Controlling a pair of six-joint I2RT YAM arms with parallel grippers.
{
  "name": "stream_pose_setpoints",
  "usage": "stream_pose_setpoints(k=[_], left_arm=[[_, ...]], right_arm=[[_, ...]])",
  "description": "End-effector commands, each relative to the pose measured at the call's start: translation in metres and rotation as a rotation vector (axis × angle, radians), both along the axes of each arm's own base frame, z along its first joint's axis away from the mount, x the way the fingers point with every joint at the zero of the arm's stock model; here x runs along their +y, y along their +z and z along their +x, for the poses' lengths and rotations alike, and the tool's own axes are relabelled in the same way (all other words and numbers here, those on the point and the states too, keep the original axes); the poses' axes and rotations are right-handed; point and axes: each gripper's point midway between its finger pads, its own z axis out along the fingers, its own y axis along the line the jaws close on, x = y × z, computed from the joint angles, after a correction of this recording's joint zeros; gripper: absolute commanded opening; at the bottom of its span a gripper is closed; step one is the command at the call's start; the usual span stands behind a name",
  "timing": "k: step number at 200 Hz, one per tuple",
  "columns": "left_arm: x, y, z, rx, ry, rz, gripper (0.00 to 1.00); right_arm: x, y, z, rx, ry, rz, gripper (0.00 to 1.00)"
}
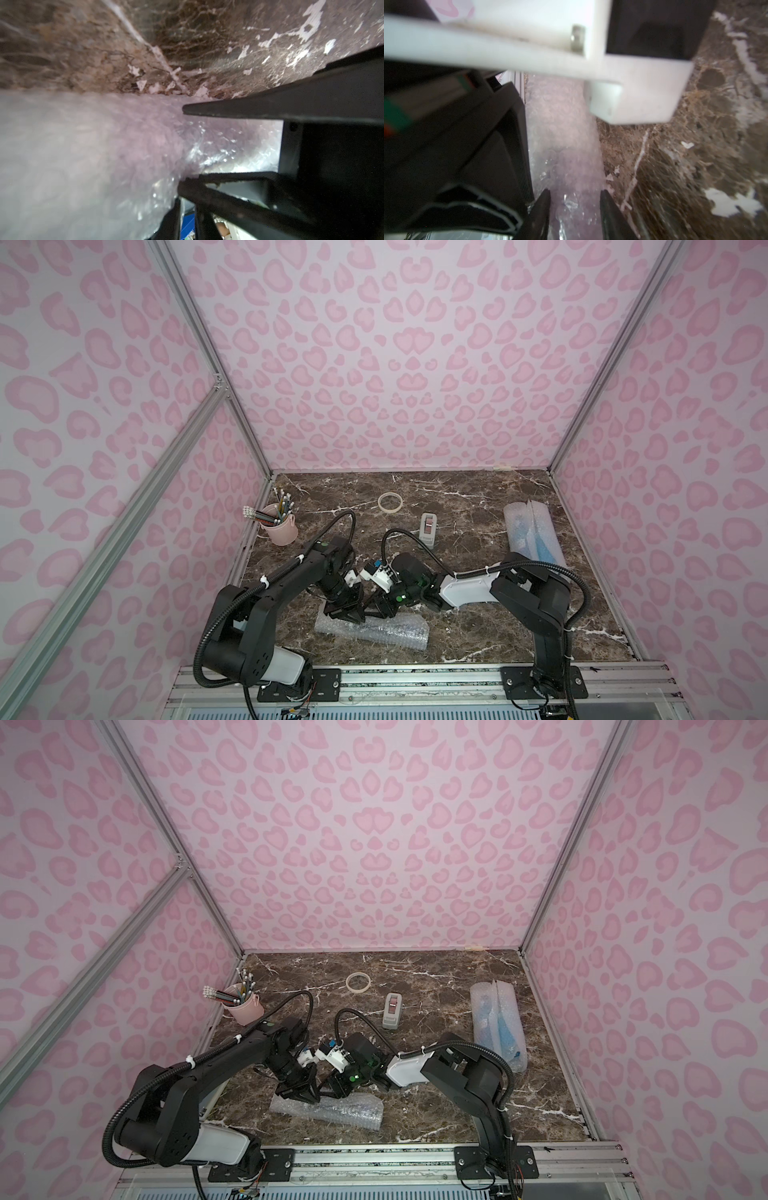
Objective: Wrap wine bottles in bubble wrap
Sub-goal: Stick the tape on the bubble wrap.
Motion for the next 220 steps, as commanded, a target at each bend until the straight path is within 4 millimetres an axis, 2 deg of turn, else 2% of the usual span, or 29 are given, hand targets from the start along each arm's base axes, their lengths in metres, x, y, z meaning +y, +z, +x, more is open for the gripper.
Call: stream_pose_setpoints(k=[1,30,52,89,103,118,138,155,179,220], left_arm=[[0.018,-0.004,0.007,-0.061,0.014,0.117,0.2],[0.019,0.008,0.001,-0.068,0.02,0.117,0.26],[0.028,0.021,-0.004,-0.088,0.016,0.154,0.29],[0.036,0.051,0.001,-0.154,0.014,0.188,0.33],[0.033,0.058,0.007,-0.184,0.019,0.171,0.32],[0.017,0.057,0.014,-0.195,0.048,0.087,0.28],[-0.004,0.045,0.017,-0.178,0.075,0.002,0.24],[-0.006,0.035,0.018,-0.165,0.049,0.025,0.24],[-0.006,0.035,0.026,-0.191,0.043,0.037,0.23],[0.001,0.032,0.019,-0.175,0.03,0.07,0.18]], right_arm=[[-0.022,-0.039,-0.007,0.034,-0.014,-0.157,0.4],[-0.02,-0.039,-0.008,0.033,0.006,-0.154,0.4],[-0.019,-0.038,-0.01,0.033,0.015,-0.149,0.4],[-0.018,-0.037,-0.011,0.028,0.024,-0.145,0.4],[-0.017,-0.036,-0.01,0.025,0.024,-0.141,0.4],[-0.016,-0.034,-0.01,0.022,0.024,-0.134,0.4],[-0.012,-0.025,-0.01,0.02,0.025,-0.106,0.4],[-0.008,-0.014,-0.01,0.022,0.027,-0.07,0.4],[-0.002,0.004,-0.012,0.018,0.044,-0.009,0.41],[0.0,0.011,-0.022,0.02,0.089,0.03,0.43]])
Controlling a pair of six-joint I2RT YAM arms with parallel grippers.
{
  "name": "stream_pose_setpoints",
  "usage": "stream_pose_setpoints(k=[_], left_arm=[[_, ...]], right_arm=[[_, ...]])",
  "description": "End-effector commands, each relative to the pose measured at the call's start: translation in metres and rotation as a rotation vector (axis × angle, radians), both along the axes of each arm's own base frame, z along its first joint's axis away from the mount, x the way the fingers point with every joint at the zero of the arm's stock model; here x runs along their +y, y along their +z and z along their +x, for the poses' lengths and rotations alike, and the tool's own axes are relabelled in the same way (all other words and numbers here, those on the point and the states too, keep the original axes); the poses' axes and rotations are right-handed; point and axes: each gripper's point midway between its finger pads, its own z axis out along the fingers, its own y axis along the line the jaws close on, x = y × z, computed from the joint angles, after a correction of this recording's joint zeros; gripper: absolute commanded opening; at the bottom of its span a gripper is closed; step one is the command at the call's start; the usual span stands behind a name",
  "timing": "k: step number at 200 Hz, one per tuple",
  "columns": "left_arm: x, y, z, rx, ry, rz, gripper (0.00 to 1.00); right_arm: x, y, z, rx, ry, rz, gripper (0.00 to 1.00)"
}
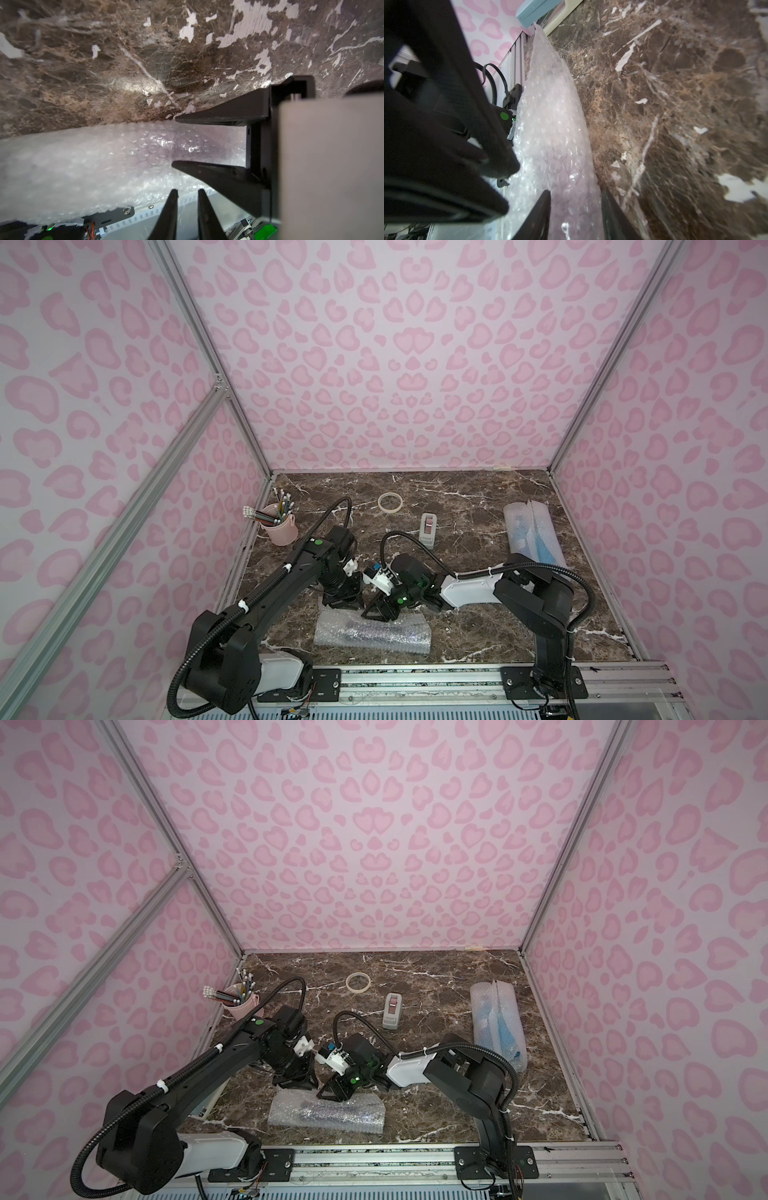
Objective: Wrap wine bottles in bubble wrap
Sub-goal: Stick the tape on the bubble wrap.
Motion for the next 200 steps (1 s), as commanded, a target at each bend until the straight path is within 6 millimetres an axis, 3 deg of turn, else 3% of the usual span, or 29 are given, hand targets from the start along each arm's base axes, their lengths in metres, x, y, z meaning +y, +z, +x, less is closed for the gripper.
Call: stream_pose_setpoints(k=[1,35,66,106,137,200], left_arm=[[0.001,-0.004,-0.005,0.012,-0.004,0.0,0.18],[-0.003,-0.01,-0.02,0.057,0.011,-0.048,0.11],[-0.001,-0.004,-0.034,0.081,0.015,-0.06,0.09],[-0.002,-0.016,-0.051,0.133,0.045,-0.095,0.08],[-0.003,-0.008,-0.051,0.115,0.05,-0.113,0.07],[-0.001,-0.018,-0.063,0.156,0.043,-0.107,0.06]], right_arm=[[0.004,0.007,-0.009,0.006,0.042,0.044,0.43],[0.004,0.009,-0.014,0.003,0.064,0.052,0.44],[0.003,0.01,-0.016,-0.002,0.076,0.058,0.46],[0.001,0.006,-0.019,-0.001,0.087,0.051,0.48],[0.001,0.003,-0.024,0.001,0.105,0.044,0.5],[0.002,0.0,-0.024,-0.002,0.107,0.034,0.51]])
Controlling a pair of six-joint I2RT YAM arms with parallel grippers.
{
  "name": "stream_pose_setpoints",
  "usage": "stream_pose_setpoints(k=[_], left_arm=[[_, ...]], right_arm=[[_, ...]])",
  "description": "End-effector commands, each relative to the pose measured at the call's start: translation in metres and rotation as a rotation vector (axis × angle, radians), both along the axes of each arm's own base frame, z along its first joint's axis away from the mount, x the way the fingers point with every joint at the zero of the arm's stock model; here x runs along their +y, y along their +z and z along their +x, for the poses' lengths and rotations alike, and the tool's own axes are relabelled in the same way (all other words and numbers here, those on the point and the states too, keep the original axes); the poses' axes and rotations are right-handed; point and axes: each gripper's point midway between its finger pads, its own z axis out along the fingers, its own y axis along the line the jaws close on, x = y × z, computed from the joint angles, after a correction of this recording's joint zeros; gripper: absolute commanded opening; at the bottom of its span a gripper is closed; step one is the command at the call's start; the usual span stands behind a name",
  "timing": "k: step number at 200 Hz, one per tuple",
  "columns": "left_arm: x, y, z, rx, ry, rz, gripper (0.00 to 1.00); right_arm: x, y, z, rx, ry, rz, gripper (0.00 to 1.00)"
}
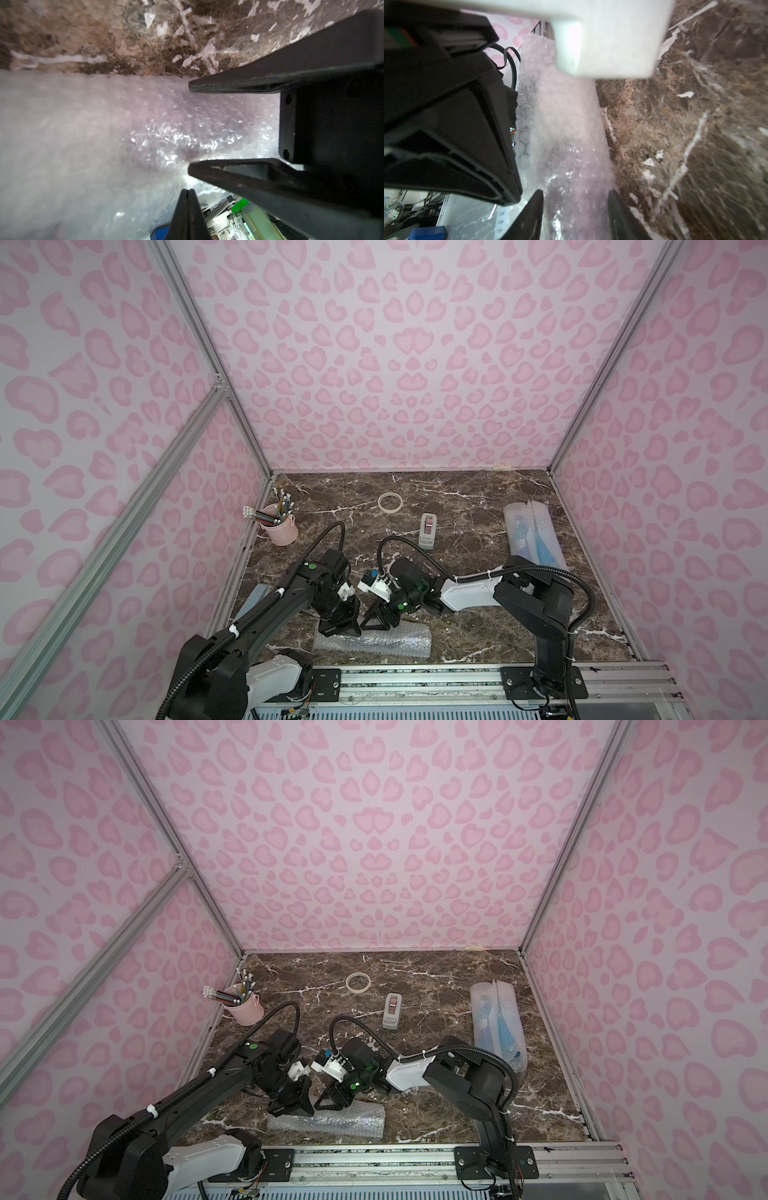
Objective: Wrap wine bottles in bubble wrap
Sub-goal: Stick the tape on the bubble wrap, then pick up the bubble wrap from the center of the board.
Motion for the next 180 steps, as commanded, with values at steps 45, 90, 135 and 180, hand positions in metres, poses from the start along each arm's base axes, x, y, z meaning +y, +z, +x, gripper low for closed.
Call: stream_pose_setpoints(k=[45,90,135,180], left_arm=[[0.004,-0.007,-0.012,0.037,-0.007,0.019,0.05],[0.008,-0.02,-0.013,0.031,0.006,0.064,0.05],[0.012,-0.029,-0.003,-0.016,0.044,0.104,0.05],[0.018,-0.038,0.011,-0.072,0.091,0.156,0.05]], right_arm=[[0.0,-0.01,0.0,-0.002,0.013,-0.021,0.51],[0.0,-0.012,0.0,-0.004,0.01,-0.03,0.51],[-0.001,-0.006,0.0,-0.012,0.008,-0.019,0.52],[-0.003,0.009,-0.004,-0.07,0.021,0.01,0.59]])
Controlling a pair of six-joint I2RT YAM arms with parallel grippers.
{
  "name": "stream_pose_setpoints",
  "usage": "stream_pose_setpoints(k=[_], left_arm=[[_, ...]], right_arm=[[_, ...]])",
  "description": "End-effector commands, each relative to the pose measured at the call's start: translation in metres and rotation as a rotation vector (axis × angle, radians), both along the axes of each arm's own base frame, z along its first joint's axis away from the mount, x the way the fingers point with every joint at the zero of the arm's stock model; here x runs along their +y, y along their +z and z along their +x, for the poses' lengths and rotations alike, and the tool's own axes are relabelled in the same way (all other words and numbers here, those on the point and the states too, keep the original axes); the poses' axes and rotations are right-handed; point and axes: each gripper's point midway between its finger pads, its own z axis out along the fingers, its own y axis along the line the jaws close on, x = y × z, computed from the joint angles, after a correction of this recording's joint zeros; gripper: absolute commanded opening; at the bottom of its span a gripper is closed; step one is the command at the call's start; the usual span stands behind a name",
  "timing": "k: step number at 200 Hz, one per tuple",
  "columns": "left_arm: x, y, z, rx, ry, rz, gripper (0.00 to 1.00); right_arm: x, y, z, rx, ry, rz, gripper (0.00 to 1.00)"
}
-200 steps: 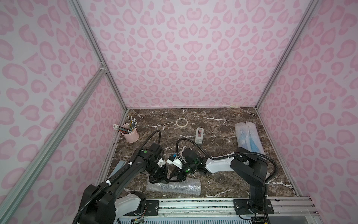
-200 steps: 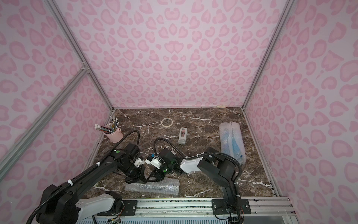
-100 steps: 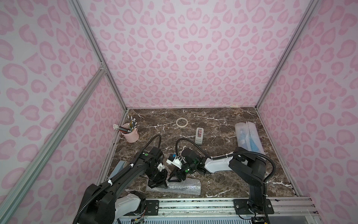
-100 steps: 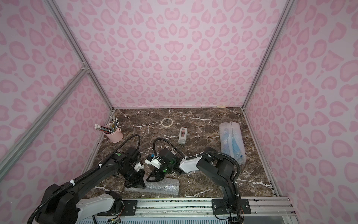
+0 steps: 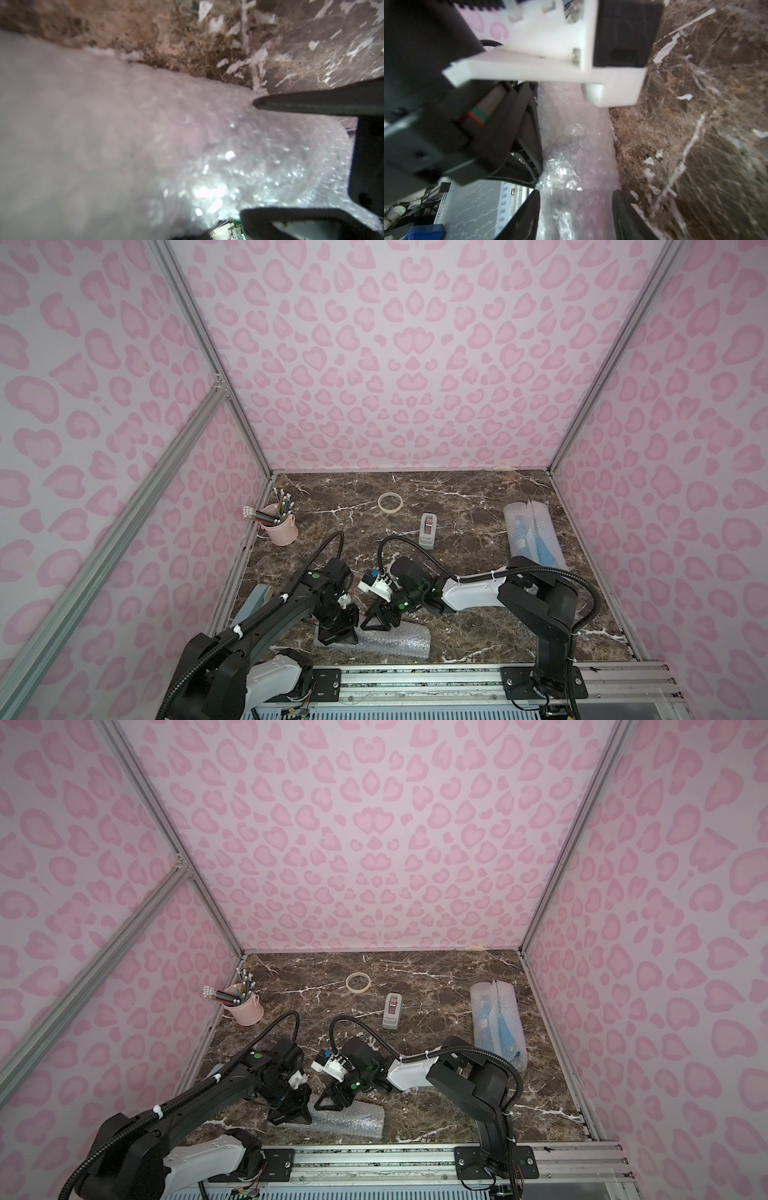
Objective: Wrap wine bottles in bubble wrap
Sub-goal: Pick up the bubble wrap from the center of the board.
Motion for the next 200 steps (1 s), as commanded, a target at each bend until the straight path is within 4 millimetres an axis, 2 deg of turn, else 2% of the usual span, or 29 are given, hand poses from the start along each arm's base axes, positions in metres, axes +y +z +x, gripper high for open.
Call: stream_pose_setpoints(k=[1,24,57,104,157,200], left_arm=[[0.006,-0.007,0.02,-0.087,0.031,0.059,0.05],[0.005,-0.005,0.026,-0.108,0.032,0.063,0.05],[0.005,-0.002,0.029,-0.114,0.024,0.063,0.05],[0.007,-0.003,0.026,-0.106,0.01,0.076,0.05],[0.015,0.01,0.026,-0.133,-0.014,0.108,0.07],[0.024,0.031,0.034,-0.199,-0.031,0.149,0.1]], right_arm=[[-0.002,0.001,-0.003,-0.048,0.013,0.005,0.6],[-0.002,-0.003,-0.001,-0.079,0.017,-0.018,0.62],[-0.003,-0.027,0.008,-0.166,-0.005,-0.152,0.68],[0.003,-0.021,0.009,-0.107,-0.042,-0.147,0.72],[0.002,-0.048,0.019,-0.048,-0.114,-0.25,0.66],[-0.007,-0.066,0.019,-0.062,-0.121,-0.329,0.56]])
